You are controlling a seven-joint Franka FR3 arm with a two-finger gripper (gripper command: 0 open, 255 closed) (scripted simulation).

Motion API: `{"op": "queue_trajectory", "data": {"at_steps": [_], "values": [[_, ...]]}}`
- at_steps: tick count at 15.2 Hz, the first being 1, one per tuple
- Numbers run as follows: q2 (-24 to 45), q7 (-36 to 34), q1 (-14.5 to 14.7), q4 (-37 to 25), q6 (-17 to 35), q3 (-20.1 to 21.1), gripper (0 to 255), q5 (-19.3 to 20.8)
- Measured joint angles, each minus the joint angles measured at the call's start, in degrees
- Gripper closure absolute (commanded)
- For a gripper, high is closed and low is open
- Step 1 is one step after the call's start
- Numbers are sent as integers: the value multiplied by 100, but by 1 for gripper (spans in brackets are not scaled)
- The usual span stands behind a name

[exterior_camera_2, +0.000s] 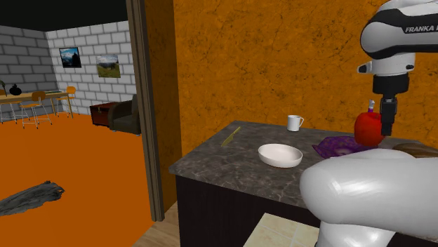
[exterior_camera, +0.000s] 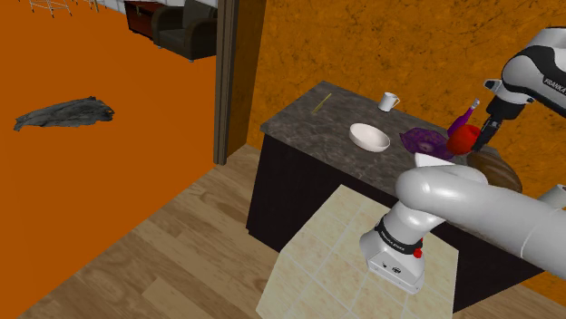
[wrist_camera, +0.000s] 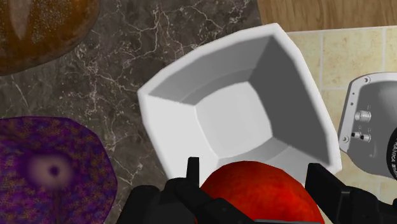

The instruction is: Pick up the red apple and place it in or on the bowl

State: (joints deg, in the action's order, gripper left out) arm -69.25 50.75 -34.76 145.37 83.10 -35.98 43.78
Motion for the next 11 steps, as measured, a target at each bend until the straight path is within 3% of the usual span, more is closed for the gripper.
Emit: {"op": "queue_trajectory", "data": {"at_steps": [4, 11], "values": [[-235, 447, -224, -93, -137, -251, 255, 312], [-420, 419, -364, 349, 147, -594, 255, 641]]}}
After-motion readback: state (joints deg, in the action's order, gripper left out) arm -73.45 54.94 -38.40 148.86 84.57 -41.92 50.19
